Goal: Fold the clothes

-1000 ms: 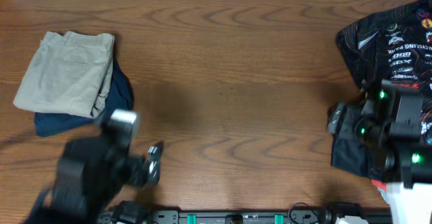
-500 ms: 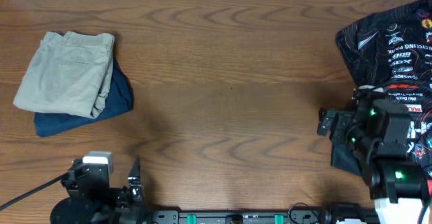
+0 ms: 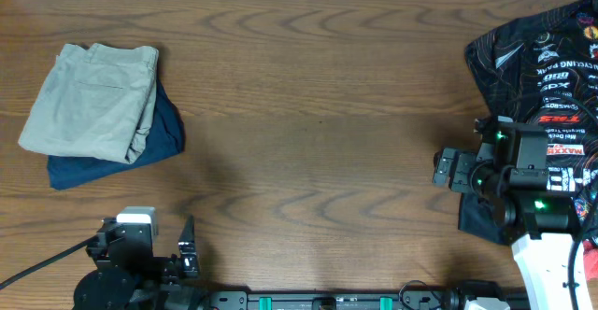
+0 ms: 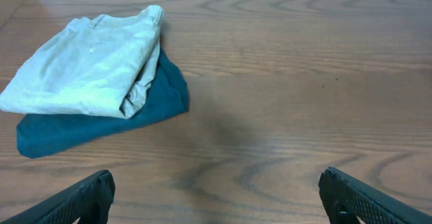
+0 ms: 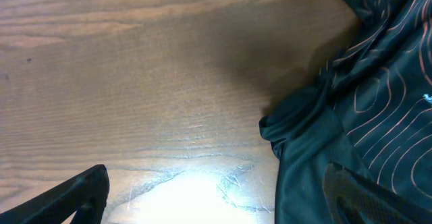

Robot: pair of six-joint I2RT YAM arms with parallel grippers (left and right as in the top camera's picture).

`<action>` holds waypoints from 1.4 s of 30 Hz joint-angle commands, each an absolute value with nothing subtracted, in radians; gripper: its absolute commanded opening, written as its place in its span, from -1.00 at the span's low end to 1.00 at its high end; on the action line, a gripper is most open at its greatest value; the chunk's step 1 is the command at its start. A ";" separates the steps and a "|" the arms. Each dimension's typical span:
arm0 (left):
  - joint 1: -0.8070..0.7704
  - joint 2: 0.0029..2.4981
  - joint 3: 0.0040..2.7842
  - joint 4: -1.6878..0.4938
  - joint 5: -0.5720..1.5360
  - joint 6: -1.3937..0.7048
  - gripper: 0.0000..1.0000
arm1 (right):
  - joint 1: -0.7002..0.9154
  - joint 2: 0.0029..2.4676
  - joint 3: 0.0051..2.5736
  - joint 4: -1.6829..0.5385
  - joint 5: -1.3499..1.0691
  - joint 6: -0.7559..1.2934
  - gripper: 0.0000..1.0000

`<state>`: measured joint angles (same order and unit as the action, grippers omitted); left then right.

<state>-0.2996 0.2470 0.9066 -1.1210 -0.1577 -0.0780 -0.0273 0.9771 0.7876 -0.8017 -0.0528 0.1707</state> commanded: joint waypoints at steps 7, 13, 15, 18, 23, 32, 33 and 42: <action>-0.305 0.253 0.900 -1.121 -0.166 -0.087 0.96 | -0.019 1.013 0.780 -0.804 -0.057 0.156 0.98; -0.305 0.253 0.900 -1.121 -0.166 -0.087 0.96 | -0.018 0.990 0.779 -0.804 -0.057 0.156 0.99; -0.305 0.253 0.900 -1.121 -0.166 -0.087 0.96 | -0.018 0.963 0.779 -0.804 -0.057 0.156 0.99; -0.305 0.253 0.900 -1.121 -0.166 -0.087 0.96 | 0.015 0.913 0.777 -0.805 -0.056 0.155 0.99; -0.305 0.253 0.900 -1.121 -0.166 -0.087 0.95 | 0.132 0.773 0.763 -0.770 0.062 0.120 0.98; -0.305 0.253 0.900 -1.121 -0.166 -0.087 0.96 | 0.163 0.413 0.442 -0.307 0.002 0.069 0.99; -0.305 0.253 0.900 -1.121 -0.166 -0.087 0.96 | 0.159 0.374 0.397 -0.262 -0.006 0.069 0.98; -0.305 0.253 0.900 -1.121 -0.166 -0.087 0.96 | 0.118 0.145 0.109 0.108 -0.064 0.010 0.99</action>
<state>-0.2996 0.2478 0.9043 -1.1210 -0.1577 -0.0784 0.1417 0.1940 0.1539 0.0628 -0.0185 0.0711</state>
